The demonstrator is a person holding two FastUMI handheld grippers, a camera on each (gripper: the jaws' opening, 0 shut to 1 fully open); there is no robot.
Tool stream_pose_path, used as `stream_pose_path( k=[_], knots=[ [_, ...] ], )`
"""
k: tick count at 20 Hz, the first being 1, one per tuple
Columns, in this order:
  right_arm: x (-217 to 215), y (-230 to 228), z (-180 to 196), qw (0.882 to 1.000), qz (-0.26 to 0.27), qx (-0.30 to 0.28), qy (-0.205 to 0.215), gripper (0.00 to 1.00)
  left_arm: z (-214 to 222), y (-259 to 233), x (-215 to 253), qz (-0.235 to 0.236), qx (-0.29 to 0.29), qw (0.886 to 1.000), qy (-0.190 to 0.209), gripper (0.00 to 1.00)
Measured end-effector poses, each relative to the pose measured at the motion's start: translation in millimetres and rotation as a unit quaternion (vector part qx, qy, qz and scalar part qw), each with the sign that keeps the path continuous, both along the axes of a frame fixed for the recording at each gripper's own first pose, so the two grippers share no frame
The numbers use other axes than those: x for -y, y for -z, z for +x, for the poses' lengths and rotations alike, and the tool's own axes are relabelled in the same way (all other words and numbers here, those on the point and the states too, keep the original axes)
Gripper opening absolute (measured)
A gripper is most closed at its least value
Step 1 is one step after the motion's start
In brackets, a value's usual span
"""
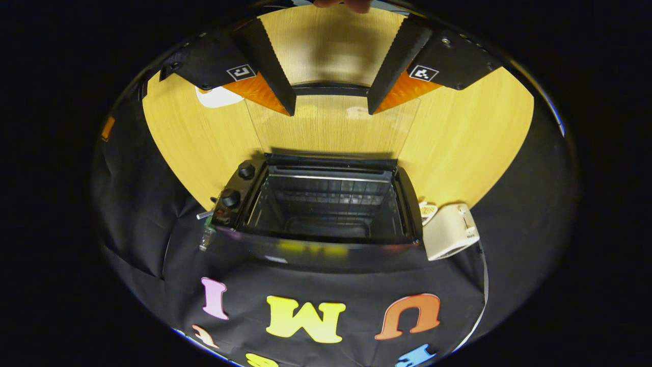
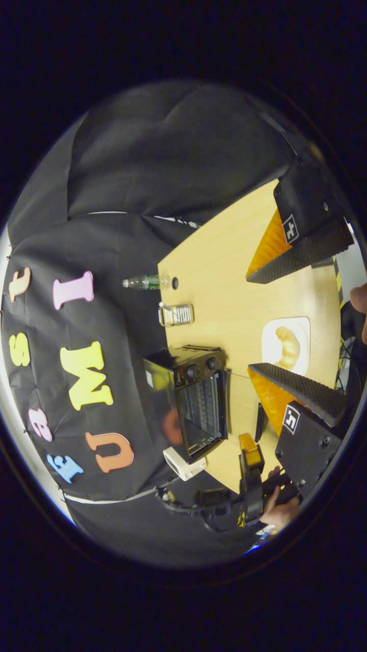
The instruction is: Open the electric oven with the left hand, put the food in, and close the electric oven.
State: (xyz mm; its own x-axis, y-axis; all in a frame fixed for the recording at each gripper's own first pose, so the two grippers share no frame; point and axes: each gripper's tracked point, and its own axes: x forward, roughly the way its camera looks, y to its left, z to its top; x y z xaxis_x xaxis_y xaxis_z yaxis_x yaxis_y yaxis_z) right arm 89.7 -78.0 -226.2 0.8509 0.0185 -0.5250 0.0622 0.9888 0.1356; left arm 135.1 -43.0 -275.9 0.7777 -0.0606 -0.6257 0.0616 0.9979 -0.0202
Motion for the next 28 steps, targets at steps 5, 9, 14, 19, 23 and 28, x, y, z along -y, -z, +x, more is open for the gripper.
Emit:
stream_pose_path(
  k=[5,9,14,19,23,28],
  knots=[
    [-25.0,56.0,13.6,0.997,0.031,-0.067,-0.020,0.97,-23.9,-69.6,-13.9,0.005,0.068,0.998,-0.010,0.93],
    [-47.3,103.0,15.3,0.991,0.043,-0.122,-0.039,0.95,-42.2,-98.9,-24.5,-0.001,0.080,0.996,-0.034,0.93],
    [-60.4,143.3,23.3,0.977,0.107,-0.184,-0.026,0.90,-45.3,-137.5,-29.0,-0.010,0.121,0.992,-0.045,0.93],
    [-63.8,165.3,37.0,0.970,0.114,-0.214,-0.025,0.84,-41.1,-148.6,-39.2,0.003,0.132,0.989,-0.065,0.93],
    [-60.6,174.4,39.4,0.966,0.113,-0.231,-0.030,0.72,-43.5,-142.2,-41.6,0.003,0.121,0.989,-0.086,0.93],
    [-59.6,181.0,40.5,0.962,0.110,-0.245,-0.051,0.57,-50.4,-134.1,-37.2,0.001,0.105,0.990,-0.098,0.93]
  ],
)
